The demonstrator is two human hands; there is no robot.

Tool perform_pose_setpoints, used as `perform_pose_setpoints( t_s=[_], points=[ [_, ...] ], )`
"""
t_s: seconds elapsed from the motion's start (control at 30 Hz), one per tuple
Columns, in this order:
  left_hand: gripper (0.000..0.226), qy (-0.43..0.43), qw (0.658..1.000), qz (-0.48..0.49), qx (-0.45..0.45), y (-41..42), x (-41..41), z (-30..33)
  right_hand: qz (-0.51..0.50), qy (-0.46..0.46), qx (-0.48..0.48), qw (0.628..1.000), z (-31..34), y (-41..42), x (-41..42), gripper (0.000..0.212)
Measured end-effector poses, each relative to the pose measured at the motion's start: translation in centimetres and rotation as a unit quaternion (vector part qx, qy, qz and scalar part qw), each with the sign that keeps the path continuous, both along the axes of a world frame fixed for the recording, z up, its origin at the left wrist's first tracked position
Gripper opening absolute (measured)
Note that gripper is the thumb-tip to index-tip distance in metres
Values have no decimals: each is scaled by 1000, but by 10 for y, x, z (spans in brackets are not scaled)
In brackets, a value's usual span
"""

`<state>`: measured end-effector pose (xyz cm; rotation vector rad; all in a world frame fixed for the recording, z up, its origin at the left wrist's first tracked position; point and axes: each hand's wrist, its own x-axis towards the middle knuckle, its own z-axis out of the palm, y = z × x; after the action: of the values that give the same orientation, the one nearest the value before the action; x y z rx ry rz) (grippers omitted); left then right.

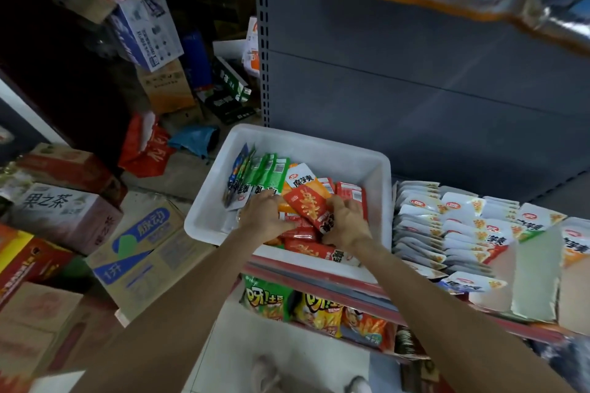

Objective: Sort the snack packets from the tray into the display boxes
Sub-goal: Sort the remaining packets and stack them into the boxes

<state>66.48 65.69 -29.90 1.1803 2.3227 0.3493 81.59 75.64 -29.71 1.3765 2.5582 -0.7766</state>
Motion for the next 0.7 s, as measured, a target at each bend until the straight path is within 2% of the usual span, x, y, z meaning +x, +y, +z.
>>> perform_pose_setpoints(
  t_s=[0.1,0.17,0.23,0.27,0.33,0.4,0.43,0.5,0.53,0.57,0.6,0.63,0.7],
  points=[
    [60,-89,982,120,118,5,5,17,-27,64,-55,996,17,3,4,73],
    [45,-122,975,126,135,9,11,30,-1,96,-69,993,31,6,8,72],
    [38,-190,961,129,156,14,16,39,38,115,-68,990,48,9,13,74],
    [33,-251,938,156,180,18,18,41,54,123,-63,989,55,10,17,76],
    [25,-374,868,227,235,22,24,48,63,160,-54,984,69,13,26,81],
    [25,-428,815,275,276,28,32,56,-14,248,-86,965,81,16,40,87],
    [25,-451,794,285,293,31,39,59,-84,304,-121,941,86,18,47,86],
    [28,-481,764,291,316,42,56,67,-235,406,-188,863,95,25,65,69],
    [31,-490,758,288,320,49,67,70,-292,441,-211,822,99,29,75,53],
    [33,-503,754,277,319,56,80,73,-318,465,-212,799,102,34,86,32],
    [34,-509,759,256,316,63,95,77,-325,477,-197,793,105,38,99,13],
    [33,-514,764,232,312,70,109,81,-323,485,-170,795,107,43,112,5],
    [23,-489,798,172,308,85,139,88,-321,503,-112,795,114,55,143,8]
  ],
)
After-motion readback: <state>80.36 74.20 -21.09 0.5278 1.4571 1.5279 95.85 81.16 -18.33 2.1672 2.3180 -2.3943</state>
